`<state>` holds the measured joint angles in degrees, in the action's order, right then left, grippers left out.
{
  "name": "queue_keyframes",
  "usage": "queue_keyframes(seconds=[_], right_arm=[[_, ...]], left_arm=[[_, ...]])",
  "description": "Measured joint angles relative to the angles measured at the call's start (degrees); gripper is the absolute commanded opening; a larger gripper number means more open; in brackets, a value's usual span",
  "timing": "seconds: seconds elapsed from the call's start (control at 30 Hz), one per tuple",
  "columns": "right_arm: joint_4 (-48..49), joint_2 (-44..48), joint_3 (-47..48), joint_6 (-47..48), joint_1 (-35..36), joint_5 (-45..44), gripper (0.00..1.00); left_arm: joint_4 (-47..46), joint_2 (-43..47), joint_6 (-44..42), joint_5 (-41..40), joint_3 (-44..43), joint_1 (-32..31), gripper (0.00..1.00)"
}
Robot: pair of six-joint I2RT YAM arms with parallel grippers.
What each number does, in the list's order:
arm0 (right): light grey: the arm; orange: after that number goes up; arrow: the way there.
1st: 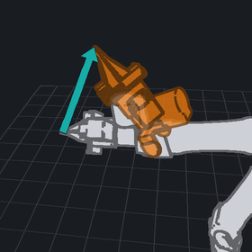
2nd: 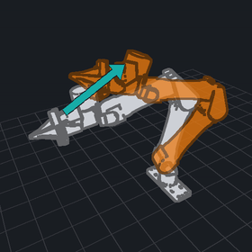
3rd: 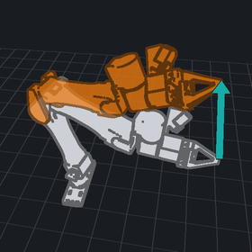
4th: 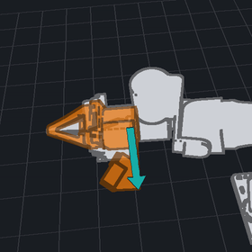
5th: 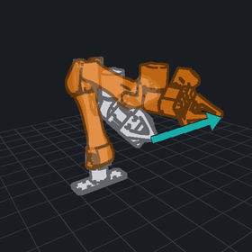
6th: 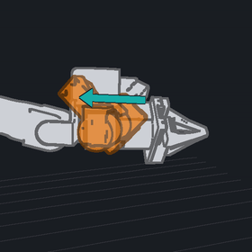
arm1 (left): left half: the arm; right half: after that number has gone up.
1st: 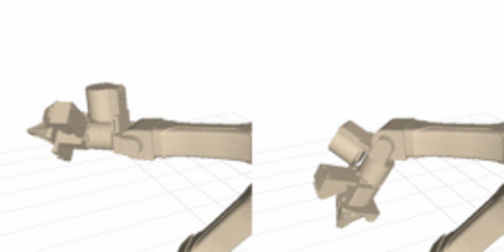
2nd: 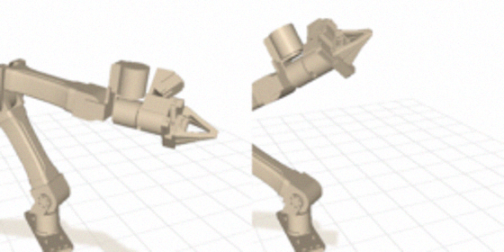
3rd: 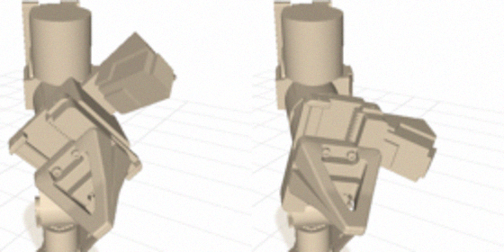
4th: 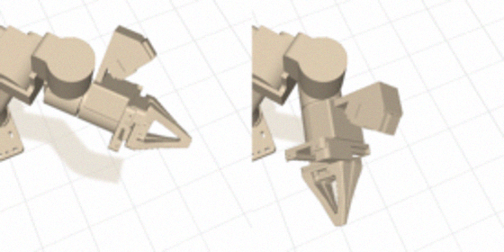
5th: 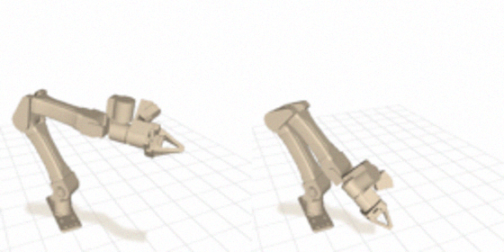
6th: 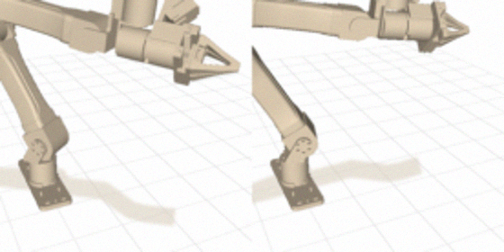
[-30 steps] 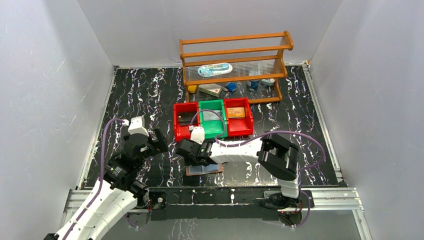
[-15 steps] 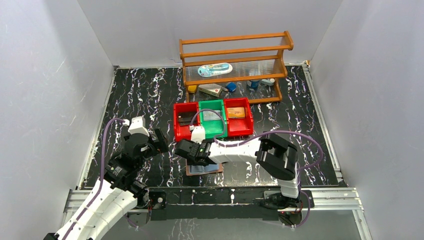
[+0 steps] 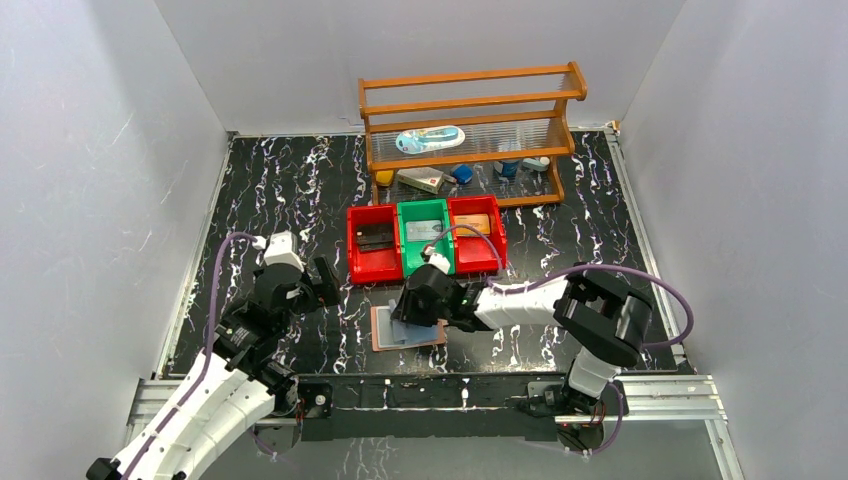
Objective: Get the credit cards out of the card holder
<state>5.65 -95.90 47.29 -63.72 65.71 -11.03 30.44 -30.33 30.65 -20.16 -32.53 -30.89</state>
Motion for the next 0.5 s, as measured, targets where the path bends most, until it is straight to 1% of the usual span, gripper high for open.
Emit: queue_keyframes(seconds=[0.1,0.23,0.37,0.5], right_arm=[[7.0,0.9,-4.4,-2.0,-2.2,4.9,0.45],[14.0,1.3,-8.5,-5.1,-3.7,8.5,0.45],[15.6,1.4,-9.4,-6.6,-4.0,9.2,0.47],[13.9,2.2,-9.4,-6.8,-3.9,8.3,0.47]], left_arm=[[-0.2,-0.6,-0.2,1.2,0.0,0.0,0.98],[-1.4,-1.0,-1.1,4.3,0.0,0.0,0.98],[-2.6,-2.1,-2.0,7.0,0.0,0.0,0.97],[-3.3,-3.8,-2.6,8.8,0.0,0.0,0.97]])
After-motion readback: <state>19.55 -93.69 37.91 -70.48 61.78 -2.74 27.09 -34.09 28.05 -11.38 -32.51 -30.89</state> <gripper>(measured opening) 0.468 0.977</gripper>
